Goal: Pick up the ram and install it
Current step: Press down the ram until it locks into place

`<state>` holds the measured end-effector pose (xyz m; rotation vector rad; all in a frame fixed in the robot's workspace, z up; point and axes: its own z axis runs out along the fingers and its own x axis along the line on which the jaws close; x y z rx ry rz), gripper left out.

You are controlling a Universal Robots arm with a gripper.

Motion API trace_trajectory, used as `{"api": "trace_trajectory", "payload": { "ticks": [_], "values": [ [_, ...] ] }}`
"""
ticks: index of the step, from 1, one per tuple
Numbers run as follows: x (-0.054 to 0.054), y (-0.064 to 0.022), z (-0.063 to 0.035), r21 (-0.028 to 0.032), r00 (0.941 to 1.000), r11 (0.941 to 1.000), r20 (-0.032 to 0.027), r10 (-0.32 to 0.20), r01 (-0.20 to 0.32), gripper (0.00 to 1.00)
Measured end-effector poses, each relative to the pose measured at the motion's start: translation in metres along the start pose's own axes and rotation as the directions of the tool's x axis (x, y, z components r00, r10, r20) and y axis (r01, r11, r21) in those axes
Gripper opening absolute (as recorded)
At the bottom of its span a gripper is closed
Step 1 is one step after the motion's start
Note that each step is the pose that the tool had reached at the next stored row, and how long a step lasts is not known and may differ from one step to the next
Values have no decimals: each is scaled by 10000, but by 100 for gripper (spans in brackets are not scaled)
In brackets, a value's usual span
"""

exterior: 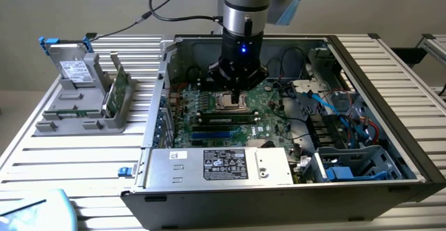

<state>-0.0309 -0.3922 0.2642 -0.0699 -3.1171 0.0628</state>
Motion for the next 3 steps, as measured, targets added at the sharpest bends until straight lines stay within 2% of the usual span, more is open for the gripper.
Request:
{"api": "trace_trajectory", "payload": {
  "ticks": [3],
  "values": [
    [0, 0, 0, 0, 10000, 10000, 0, 0, 0, 11]
  ]
}}
